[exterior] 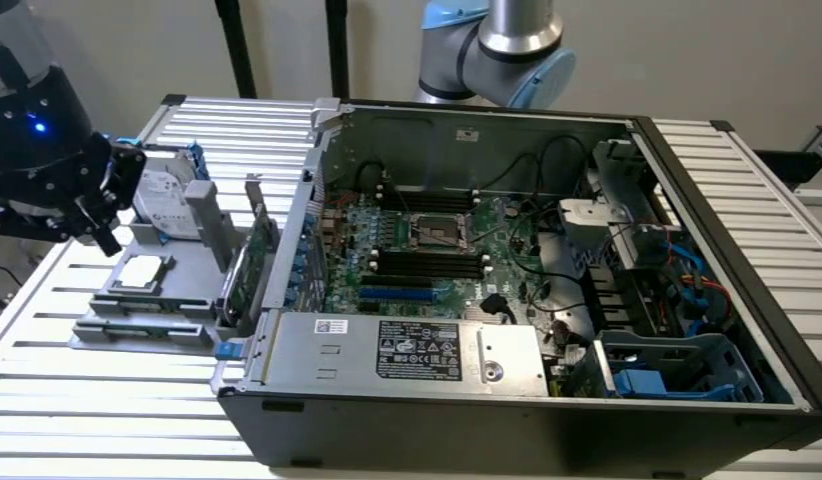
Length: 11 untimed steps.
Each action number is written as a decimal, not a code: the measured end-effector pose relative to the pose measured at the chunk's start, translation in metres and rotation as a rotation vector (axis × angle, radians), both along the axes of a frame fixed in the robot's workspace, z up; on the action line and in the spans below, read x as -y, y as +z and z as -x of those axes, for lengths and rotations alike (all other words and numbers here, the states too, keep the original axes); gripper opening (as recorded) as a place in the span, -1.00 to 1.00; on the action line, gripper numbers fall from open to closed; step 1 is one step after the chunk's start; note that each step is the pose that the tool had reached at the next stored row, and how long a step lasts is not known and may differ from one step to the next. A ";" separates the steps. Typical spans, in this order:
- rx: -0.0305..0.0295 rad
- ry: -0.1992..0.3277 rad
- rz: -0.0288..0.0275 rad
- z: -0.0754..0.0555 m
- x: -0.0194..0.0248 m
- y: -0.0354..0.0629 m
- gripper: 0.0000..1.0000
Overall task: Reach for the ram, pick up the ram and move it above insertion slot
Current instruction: 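Pick up the ram and move it above insertion slot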
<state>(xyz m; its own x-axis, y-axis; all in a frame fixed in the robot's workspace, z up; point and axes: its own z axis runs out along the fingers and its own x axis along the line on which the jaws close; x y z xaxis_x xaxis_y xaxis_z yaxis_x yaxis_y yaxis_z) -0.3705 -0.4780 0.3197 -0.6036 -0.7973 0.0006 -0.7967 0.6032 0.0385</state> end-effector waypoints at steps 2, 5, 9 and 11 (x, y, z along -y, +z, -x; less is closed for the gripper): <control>0.0000 0.037 0.0000 0.000 0.0000 -0.0003 -0.79; 0.0001 0.092 0.0000 0.000 0.0000 -0.0007 -0.79; 0.0000 0.164 0.0000 0.000 0.0000 -0.0012 -0.79; 0.0000 0.201 0.0000 0.000 0.0000 -0.0015 -0.79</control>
